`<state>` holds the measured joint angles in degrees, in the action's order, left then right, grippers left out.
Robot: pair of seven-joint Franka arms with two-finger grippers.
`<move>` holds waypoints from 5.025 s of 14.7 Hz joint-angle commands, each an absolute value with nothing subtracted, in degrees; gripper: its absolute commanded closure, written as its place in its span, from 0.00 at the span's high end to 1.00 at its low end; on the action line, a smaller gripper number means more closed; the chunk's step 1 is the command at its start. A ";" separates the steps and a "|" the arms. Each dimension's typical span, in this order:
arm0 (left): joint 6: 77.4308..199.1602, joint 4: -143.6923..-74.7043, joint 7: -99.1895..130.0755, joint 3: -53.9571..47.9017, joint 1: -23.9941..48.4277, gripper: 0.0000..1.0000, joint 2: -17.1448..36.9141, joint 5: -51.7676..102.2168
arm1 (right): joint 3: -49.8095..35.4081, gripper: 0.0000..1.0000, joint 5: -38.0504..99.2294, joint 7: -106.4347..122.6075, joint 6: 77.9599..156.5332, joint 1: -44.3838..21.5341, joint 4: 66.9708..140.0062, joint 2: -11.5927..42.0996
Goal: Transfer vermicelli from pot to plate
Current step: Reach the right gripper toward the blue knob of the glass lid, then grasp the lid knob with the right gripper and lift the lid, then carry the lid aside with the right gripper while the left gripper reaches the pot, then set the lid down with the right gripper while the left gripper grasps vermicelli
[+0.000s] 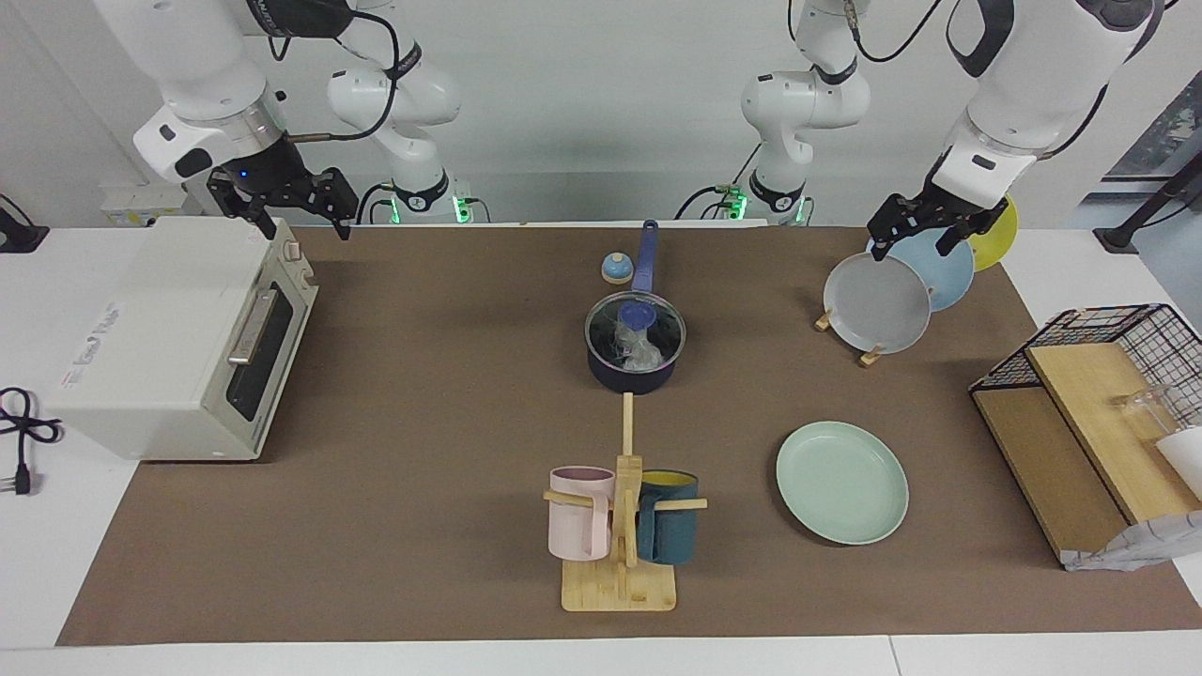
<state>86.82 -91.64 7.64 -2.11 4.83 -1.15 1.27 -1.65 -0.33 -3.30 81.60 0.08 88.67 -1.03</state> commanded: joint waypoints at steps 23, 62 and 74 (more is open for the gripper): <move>87.01 -92.64 7.29 -2.55 3.69 1.00 -2.29 0.26 | -4.04 1.00 3.16 -39.51 93.76 -30.30 77.62 15.97; 102.45 -104.21 31.06 -3.08 20.19 1.00 -4.04 3.78 | -4.39 0.19 -5.36 -5.55 110.72 -11.97 102.01 12.84; 121.45 -110.82 46.23 -3.08 36.12 1.00 10.28 5.71 | -4.31 0.43 -5.36 -0.71 129.62 -5.89 126.11 5.54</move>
<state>119.08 -108.80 45.79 -4.19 34.91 10.63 4.76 -3.46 -6.00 -2.78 126.02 -7.66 122.00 8.24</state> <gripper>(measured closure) 0.000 0.339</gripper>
